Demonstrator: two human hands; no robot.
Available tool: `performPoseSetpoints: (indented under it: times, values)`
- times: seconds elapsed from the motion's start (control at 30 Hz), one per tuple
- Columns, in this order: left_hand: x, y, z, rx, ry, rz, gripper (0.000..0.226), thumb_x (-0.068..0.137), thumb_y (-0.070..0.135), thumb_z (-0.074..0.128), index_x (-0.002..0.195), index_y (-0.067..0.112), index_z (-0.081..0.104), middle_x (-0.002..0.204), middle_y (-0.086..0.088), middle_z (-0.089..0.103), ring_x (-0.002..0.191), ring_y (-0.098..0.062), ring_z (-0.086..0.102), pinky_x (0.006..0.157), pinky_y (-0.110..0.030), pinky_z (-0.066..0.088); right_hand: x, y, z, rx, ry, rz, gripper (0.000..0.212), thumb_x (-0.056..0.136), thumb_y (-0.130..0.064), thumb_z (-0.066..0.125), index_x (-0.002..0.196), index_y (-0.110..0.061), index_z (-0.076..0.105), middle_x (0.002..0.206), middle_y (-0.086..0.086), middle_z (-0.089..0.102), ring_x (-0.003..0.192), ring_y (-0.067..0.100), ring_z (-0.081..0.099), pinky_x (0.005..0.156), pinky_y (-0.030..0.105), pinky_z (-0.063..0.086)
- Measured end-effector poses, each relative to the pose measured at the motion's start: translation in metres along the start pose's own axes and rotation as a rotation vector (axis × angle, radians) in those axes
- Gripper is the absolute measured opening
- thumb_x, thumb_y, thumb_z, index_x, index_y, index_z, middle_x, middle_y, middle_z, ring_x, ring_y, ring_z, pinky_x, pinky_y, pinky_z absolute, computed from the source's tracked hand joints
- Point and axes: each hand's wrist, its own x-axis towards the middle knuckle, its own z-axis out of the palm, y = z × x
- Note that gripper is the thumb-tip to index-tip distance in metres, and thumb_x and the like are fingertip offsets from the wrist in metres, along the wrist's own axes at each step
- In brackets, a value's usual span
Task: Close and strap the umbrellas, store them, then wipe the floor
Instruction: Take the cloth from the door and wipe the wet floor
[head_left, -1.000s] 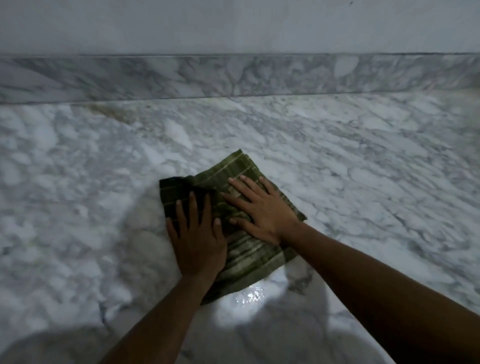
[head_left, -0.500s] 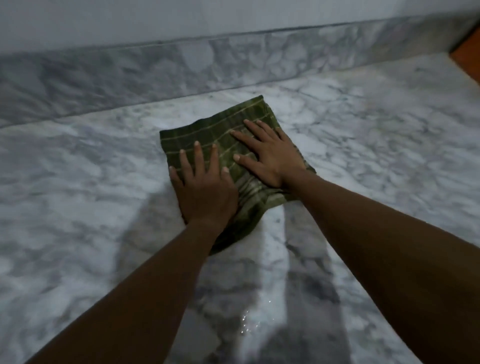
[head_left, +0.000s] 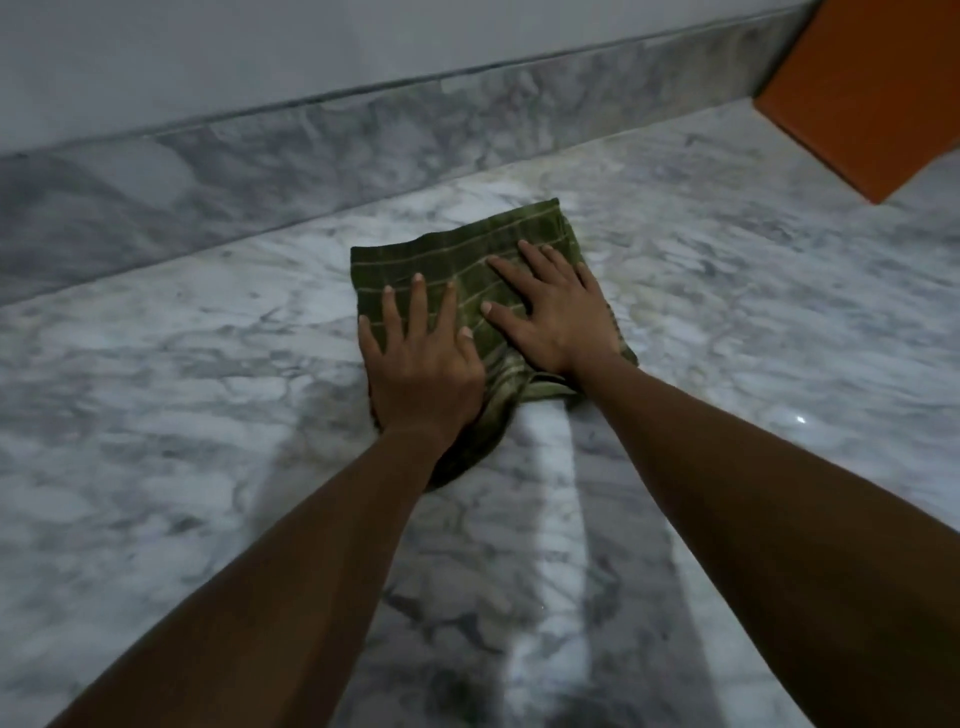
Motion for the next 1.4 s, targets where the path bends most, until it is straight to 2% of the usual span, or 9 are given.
performPoseSetpoints:
  times: [0.2, 0.47, 0.77, 0.97, 1.17, 1.27, 1.4]
  values:
    - [-0.022, 0.006, -0.010, -0.041, -0.071, 0.046, 0.056, 0.096, 0.039, 0.031, 0.150, 0.028, 0.043, 0.161, -0.006, 0.033, 0.149, -0.034, 0.026, 0.120, -0.057, 0.017, -0.030, 0.005, 0.000, 0.014, -0.006, 0.034, 0.065, 0.094, -0.073, 0.025, 0.155, -0.050, 0.021, 0.169, -0.007, 0.012, 0.156, 0.015, 0.006, 0.125, 0.045, 0.006]
    - [-0.113, 0.029, -0.040, -0.054, -0.221, 0.135, 0.057, 0.097, 0.040, 0.031, 0.154, 0.032, 0.032, 0.165, -0.001, 0.023, 0.152, -0.029, 0.017, 0.121, -0.056, 0.013, -0.145, 0.001, -0.001, -0.018, -0.007, 0.218, 0.067, 0.094, -0.073, 0.020, 0.156, -0.049, 0.014, 0.169, -0.009, 0.007, 0.156, 0.014, 0.002, 0.126, 0.046, 0.006]
    - [-0.171, -0.056, -0.076, -0.009, -0.241, 0.170, 0.056, 0.098, 0.040, 0.031, 0.153, 0.031, 0.035, 0.164, -0.002, 0.027, 0.151, -0.029, 0.022, 0.120, -0.055, 0.019, -0.214, -0.089, 0.017, -0.009, -0.009, 0.209, 0.068, 0.095, -0.073, 0.017, 0.157, -0.047, 0.009, 0.170, -0.003, 0.002, 0.156, 0.018, -0.002, 0.125, 0.049, 0.001]
    - [-0.243, -0.159, -0.127, 0.044, -0.266, 0.039, 0.057, 0.098, 0.044, 0.024, 0.154, 0.033, 0.030, 0.165, -0.001, 0.023, 0.152, -0.029, 0.020, 0.119, -0.056, 0.020, -0.263, -0.198, 0.034, 0.044, -0.118, 0.035, 0.086, 0.085, -0.083, 0.020, 0.159, -0.042, 0.006, 0.170, 0.002, -0.004, 0.156, 0.023, -0.010, 0.123, 0.054, -0.004]
    - [-0.341, -0.260, -0.187, 0.070, -0.272, -0.205, 0.060, 0.100, 0.050, 0.016, 0.157, 0.031, 0.021, 0.167, -0.004, 0.014, 0.153, -0.029, 0.012, 0.120, -0.056, 0.016, -0.309, -0.319, 0.061, 0.061, -0.160, -0.263, 0.091, 0.083, -0.084, 0.031, 0.159, -0.036, 0.018, 0.168, 0.011, 0.012, 0.156, 0.032, 0.006, 0.122, 0.060, 0.002]
    - [-0.374, -0.302, -0.209, 0.078, -0.252, -0.288, 0.060, 0.100, 0.050, 0.018, 0.157, 0.030, 0.022, 0.166, -0.005, 0.016, 0.153, -0.030, 0.015, 0.119, -0.056, 0.019, -0.313, -0.366, 0.072, 0.044, -0.232, -0.409, 0.096, 0.081, -0.085, 0.034, 0.160, -0.036, 0.011, 0.169, 0.012, 0.003, 0.156, 0.033, -0.001, 0.121, 0.061, -0.003]
    - [-0.385, -0.347, -0.225, 0.087, -0.236, -0.373, 0.057, 0.101, 0.050, 0.021, 0.156, 0.033, 0.022, 0.167, -0.002, 0.016, 0.153, -0.028, 0.015, 0.120, -0.054, 0.019, -0.299, -0.407, 0.074, -0.028, -0.433, -0.602, 0.110, 0.075, -0.088, 0.045, 0.158, -0.040, -0.009, 0.167, 0.008, -0.020, 0.153, 0.031, -0.020, 0.119, 0.061, -0.011]
